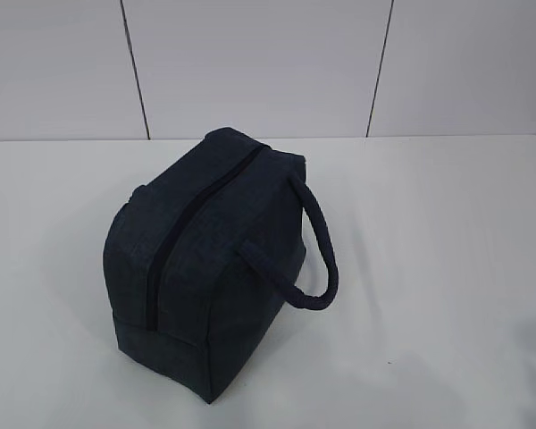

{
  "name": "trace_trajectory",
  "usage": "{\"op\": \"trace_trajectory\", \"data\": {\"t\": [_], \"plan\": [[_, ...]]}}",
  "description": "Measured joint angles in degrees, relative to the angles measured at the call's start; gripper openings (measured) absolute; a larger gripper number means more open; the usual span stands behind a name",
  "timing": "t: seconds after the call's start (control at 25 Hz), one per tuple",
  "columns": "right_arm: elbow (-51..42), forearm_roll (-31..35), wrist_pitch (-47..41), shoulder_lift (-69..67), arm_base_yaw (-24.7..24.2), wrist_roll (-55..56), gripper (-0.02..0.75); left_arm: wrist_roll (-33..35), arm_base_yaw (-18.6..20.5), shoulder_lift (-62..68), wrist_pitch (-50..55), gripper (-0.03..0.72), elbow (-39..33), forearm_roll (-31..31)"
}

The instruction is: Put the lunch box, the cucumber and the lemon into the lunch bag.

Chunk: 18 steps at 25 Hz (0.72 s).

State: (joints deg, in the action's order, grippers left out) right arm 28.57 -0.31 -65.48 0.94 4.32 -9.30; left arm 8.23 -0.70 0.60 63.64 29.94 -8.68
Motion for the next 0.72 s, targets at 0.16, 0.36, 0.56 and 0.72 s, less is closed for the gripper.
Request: {"op": "trace_trajectory", "data": {"t": [0.16,0.36,0.56,0.72], "plan": [[0.0,0.0,0.0,0.0,0.0,0.0,0.554,0.0,0.0,0.0,0.0,0.245,0.0,0.0],[0.0,0.0,0.0,0.0,0.0,0.0,0.554,0.0,0.0,0.0,0.0,0.244,0.0,0.0],[0.0,0.0,0.0,0.0,0.0,0.0,0.554,0.0,0.0,0.0,0.0,0.243,0.0,0.0],[0.0,0.0,0.0,0.0,0.0,0.0,0.554,0.0,0.0,0.0,0.0,0.242,0.0,0.0]]}}
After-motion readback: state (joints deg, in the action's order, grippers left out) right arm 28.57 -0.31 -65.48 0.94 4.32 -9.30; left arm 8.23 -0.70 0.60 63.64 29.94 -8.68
